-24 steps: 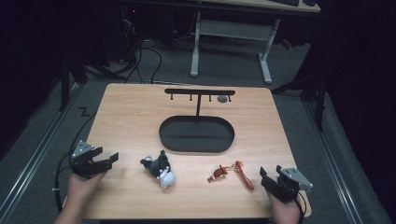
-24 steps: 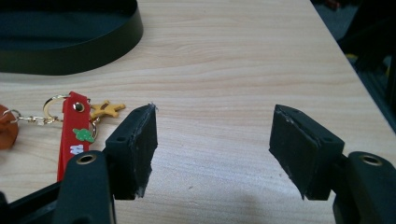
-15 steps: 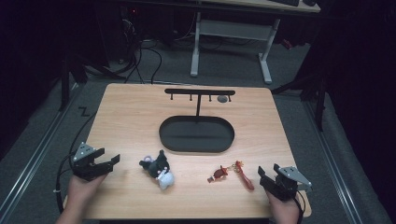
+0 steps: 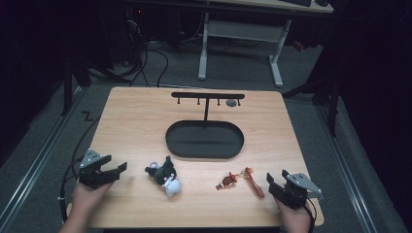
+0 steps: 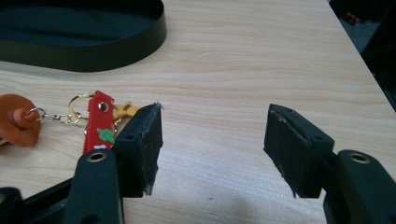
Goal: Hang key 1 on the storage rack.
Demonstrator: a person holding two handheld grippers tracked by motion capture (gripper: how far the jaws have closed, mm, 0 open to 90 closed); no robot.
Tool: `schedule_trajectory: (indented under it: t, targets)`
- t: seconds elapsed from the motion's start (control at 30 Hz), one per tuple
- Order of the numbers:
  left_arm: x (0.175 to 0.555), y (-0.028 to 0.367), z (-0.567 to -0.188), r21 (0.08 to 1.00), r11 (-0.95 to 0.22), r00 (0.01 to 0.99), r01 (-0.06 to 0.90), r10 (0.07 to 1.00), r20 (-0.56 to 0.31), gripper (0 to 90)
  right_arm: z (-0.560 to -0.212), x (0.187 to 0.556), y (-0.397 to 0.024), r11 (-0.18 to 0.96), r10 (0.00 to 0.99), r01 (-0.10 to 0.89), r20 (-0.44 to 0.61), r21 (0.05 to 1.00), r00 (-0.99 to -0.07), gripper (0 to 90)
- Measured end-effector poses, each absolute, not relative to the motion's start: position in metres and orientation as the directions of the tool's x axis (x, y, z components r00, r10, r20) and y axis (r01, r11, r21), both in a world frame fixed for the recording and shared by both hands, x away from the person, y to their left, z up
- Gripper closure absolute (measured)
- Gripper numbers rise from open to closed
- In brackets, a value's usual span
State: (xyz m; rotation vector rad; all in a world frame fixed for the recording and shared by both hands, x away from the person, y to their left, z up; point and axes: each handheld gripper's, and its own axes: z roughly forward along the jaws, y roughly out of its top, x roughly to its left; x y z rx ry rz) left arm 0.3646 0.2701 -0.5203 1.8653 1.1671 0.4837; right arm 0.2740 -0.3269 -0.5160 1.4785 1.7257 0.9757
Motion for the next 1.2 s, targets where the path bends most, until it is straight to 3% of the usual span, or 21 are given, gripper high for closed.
schedule_trajectory:
  t: [1.2]
  targets:
    - [0.356,0.244,-0.521,0.826,-0.321,0.565,0.463,0.825,0.004,26.7,-0.505,0.275,-0.280,0.199,0.947,0.518,-0.028,0.832,-0.320,42.0]
